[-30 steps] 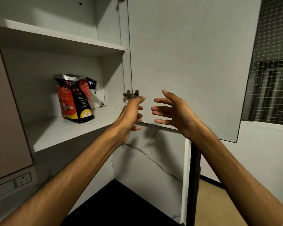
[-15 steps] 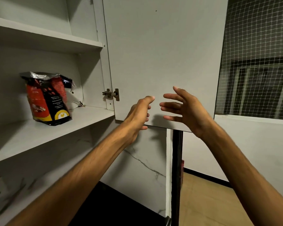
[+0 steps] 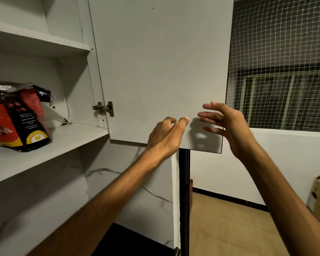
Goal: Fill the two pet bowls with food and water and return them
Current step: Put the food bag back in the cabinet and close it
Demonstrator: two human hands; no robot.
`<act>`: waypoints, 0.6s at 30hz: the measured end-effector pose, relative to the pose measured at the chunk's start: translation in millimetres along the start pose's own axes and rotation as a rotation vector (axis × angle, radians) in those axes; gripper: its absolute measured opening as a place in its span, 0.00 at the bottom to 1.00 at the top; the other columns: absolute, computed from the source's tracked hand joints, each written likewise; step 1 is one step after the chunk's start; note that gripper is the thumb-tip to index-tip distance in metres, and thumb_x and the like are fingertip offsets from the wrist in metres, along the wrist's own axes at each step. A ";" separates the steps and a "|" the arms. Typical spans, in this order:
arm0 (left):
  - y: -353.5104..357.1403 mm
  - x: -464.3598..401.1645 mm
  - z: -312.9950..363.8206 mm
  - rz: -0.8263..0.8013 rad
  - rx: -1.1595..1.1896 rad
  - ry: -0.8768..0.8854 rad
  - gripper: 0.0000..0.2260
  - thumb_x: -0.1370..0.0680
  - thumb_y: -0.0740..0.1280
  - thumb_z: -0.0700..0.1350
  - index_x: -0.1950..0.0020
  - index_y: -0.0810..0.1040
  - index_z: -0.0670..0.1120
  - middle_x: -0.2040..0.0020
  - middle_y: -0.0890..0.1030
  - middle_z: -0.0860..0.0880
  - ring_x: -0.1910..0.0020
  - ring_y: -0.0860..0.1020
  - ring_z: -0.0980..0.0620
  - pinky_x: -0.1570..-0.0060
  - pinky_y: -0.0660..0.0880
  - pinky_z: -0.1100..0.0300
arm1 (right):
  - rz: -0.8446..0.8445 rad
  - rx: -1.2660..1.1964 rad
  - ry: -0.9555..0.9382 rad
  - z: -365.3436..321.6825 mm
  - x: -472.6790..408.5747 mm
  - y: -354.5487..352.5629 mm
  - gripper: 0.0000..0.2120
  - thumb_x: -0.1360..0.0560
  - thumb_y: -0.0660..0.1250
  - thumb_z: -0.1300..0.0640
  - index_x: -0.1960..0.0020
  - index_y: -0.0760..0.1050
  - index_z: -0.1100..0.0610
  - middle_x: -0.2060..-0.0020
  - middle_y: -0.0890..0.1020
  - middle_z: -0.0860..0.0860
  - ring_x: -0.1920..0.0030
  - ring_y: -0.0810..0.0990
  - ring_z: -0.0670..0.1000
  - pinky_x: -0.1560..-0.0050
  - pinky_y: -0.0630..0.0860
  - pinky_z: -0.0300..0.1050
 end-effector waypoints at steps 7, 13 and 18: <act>23.4 -13.4 4.2 -0.006 -0.120 0.093 0.29 0.19 0.60 0.64 0.23 0.70 0.50 0.23 0.70 0.46 0.27 0.71 0.45 0.31 0.69 0.51 | 0.190 0.040 -0.188 2.5 -17.3 -29.6 0.11 0.21 0.68 0.52 0.44 0.85 0.56 0.53 0.89 0.54 0.50 0.88 0.50 0.52 0.82 0.42; 40.3 -23.1 1.9 0.105 -0.300 0.288 0.32 0.20 0.64 0.61 0.20 0.64 0.49 0.19 0.58 0.47 0.23 0.67 0.47 0.27 0.69 0.45 | 0.426 0.218 -0.420 11.2 -26.3 -38.5 0.09 0.23 0.70 0.54 0.45 0.83 0.53 0.58 0.85 0.50 0.57 0.84 0.49 0.55 0.82 0.48; 55.5 -34.8 1.6 0.170 -0.442 0.425 0.39 0.22 0.68 0.61 0.16 0.54 0.52 0.15 0.46 0.47 0.17 0.51 0.45 0.22 0.59 0.46 | 0.501 0.334 -0.472 19.2 -36.6 -36.5 0.18 0.23 0.72 0.51 0.34 0.78 0.52 0.48 0.83 0.47 0.52 0.81 0.39 0.51 0.78 0.34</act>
Point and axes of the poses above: each hand's wrist, its own x-axis away from the middle knuckle, its own y-axis out of the palm, z = x × y, the point moved 3 cm from there along -x, towards the middle knuckle
